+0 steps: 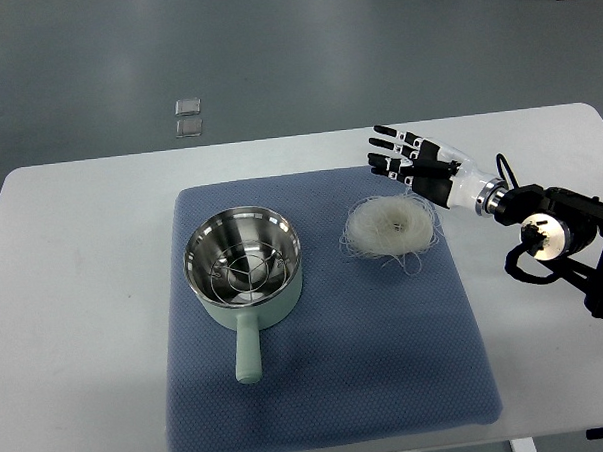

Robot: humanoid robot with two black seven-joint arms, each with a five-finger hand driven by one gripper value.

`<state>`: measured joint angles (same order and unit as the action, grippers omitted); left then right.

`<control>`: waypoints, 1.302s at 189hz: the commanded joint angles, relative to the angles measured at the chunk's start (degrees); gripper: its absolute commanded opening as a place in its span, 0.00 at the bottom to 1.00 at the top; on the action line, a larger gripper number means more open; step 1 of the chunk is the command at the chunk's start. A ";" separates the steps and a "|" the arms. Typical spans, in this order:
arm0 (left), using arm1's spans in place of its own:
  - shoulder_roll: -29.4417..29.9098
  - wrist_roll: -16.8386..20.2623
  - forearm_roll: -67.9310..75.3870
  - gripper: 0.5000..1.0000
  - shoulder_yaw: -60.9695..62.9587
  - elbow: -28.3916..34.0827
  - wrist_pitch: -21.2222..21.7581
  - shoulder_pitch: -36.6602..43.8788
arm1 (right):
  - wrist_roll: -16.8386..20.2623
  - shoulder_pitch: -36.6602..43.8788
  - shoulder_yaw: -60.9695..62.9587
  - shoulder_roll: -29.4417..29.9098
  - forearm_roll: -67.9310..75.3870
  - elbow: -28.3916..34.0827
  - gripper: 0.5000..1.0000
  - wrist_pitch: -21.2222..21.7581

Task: Put vermicelli into pot with right hand
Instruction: 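Reach the right hand over the white vermicelli bundle, then close the right hand fingers around the vermicelli bundle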

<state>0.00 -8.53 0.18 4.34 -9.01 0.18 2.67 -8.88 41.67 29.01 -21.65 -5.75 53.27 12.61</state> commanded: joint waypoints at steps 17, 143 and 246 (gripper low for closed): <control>0.00 -0.17 0.00 1.00 -0.21 0.04 0.26 0.14 | 0.00 0.61 -0.09 -0.06 -3.03 0.00 0.85 0.05; 0.00 -0.09 0.00 1.00 0.14 0.04 0.17 -0.47 | -5.80 8.25 -10.28 -6.91 -45.92 2.98 0.85 0.67; 0.00 -0.09 0.00 1.00 0.14 0.04 0.17 -0.38 | -9.14 14.76 -21.09 -7.17 -61.22 2.37 0.85 -0.04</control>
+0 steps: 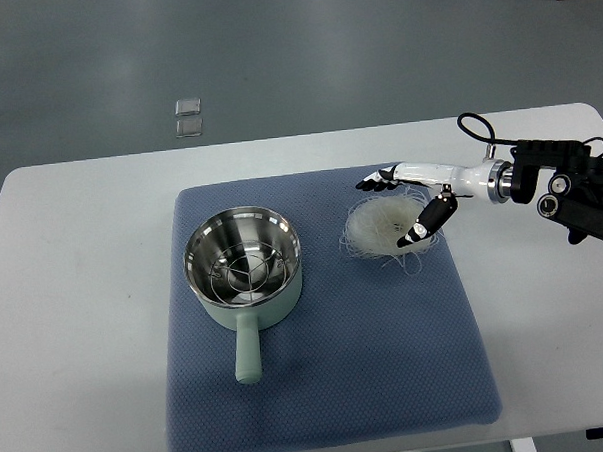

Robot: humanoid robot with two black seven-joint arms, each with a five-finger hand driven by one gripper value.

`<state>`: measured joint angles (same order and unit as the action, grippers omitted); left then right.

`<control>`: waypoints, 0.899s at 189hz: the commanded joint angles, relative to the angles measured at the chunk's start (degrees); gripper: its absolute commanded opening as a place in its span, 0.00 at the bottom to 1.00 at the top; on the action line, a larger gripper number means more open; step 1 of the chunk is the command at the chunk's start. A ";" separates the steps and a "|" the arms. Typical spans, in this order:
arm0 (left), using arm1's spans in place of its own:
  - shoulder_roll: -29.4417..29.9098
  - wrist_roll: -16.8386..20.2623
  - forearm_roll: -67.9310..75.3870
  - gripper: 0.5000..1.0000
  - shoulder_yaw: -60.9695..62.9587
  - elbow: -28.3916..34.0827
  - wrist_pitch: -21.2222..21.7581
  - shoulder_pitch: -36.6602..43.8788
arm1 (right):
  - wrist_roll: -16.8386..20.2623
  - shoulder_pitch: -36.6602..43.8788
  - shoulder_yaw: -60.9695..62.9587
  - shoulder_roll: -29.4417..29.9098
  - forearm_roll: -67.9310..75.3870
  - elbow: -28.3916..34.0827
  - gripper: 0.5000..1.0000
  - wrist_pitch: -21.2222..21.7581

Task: Put vermicelli into pot with right hand
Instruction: 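Close the right hand fingers around the vermicelli bundle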

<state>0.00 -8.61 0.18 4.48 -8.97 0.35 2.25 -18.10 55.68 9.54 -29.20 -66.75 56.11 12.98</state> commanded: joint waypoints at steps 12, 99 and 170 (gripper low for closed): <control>0.00 0.00 0.00 1.00 0.00 0.00 0.00 -0.06 | 0.09 0.75 -1.81 0.46 -0.49 -0.65 0.85 -0.42; 0.00 0.00 0.00 1.00 0.00 0.00 0.00 0.03 | 0.44 0.31 -2.07 1.34 -1.89 -3.64 0.84 -1.21; 0.00 0.00 0.00 1.00 0.00 0.00 0.00 0.03 | 0.35 0.49 -4.71 3.19 -3.39 -3.73 0.69 -2.96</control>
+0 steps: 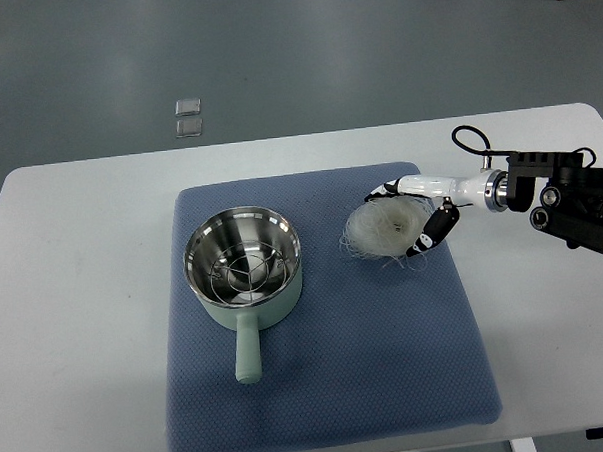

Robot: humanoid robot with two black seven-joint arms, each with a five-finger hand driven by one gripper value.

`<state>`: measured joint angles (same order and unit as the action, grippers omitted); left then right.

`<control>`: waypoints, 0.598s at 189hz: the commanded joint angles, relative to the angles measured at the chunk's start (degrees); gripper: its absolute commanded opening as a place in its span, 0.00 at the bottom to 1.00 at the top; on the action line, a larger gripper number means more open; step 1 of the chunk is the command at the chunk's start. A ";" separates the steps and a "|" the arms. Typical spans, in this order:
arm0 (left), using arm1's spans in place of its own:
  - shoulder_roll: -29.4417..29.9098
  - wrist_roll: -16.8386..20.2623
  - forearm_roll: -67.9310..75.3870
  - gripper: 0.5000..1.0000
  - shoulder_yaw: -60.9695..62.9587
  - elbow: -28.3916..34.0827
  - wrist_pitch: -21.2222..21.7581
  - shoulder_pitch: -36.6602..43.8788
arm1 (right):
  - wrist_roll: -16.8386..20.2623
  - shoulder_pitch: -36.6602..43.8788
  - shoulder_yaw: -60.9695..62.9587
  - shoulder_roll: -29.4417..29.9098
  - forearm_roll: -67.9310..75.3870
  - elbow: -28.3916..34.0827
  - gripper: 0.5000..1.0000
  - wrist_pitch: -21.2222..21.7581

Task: Put vermicelli into pot with right hand
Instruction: 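Close the right hand fingers around the vermicelli bundle, then lift the vermicelli with the right hand and carry it over the pot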

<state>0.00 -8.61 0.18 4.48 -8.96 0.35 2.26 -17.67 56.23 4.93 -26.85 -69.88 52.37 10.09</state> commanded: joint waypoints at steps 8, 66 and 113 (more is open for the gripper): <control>0.00 0.00 0.00 1.00 0.00 -0.01 0.00 -0.06 | -0.09 -0.15 -0.10 0.84 -0.25 0.01 0.62 -0.07; 0.00 0.00 0.00 1.00 0.00 0.08 0.00 0.03 | -0.18 -0.07 -0.19 0.84 -0.52 0.01 0.00 -0.07; 0.00 0.00 0.00 1.00 0.00 -0.01 0.00 0.03 | -1.49 1.25 0.16 0.66 -0.43 0.01 0.00 0.01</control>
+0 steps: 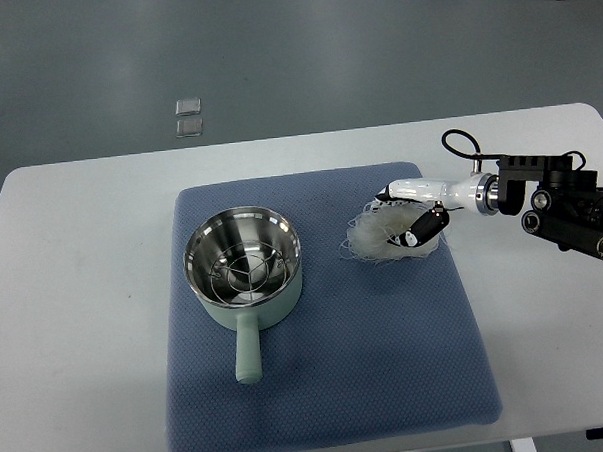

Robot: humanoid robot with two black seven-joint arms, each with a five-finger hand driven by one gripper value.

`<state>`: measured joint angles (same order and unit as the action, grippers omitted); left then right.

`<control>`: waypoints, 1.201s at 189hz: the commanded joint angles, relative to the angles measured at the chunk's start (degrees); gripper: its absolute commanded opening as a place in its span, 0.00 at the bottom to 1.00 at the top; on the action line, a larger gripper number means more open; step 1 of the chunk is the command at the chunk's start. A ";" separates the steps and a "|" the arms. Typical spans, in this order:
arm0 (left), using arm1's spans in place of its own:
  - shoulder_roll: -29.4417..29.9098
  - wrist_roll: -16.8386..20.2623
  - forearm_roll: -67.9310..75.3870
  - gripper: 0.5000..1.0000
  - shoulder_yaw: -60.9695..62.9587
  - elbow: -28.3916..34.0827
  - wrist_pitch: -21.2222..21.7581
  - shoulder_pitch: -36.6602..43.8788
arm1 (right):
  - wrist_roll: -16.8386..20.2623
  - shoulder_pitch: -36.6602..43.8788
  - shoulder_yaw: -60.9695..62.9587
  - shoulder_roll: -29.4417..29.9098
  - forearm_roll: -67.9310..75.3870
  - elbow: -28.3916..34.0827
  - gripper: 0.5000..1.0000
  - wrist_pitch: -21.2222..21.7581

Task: Put vermicelli into pot with right hand
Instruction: 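Lift the vermicelli with the right hand and carry it over the pot, then lower the vermicelli into the pot and open the right hand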

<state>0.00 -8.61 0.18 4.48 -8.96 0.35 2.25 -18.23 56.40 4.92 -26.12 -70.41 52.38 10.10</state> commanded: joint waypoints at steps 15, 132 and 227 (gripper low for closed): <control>0.00 0.00 0.00 1.00 0.00 0.08 0.00 0.04 | -2.51 3.18 0.26 -0.24 0.45 0.09 0.00 0.01; 0.00 0.00 0.00 1.00 0.00 -0.01 0.00 0.04 | -11.82 17.16 1.58 1.07 1.24 2.64 0.00 1.15; 0.00 0.00 0.00 1.00 0.00 -0.01 0.00 0.04 | -9.45 18.04 0.00 13.99 0.80 4.48 0.00 2.03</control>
<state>0.00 -8.61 0.18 4.48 -8.96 0.35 2.23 -28.81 74.43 6.04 -14.30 -69.59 57.44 12.11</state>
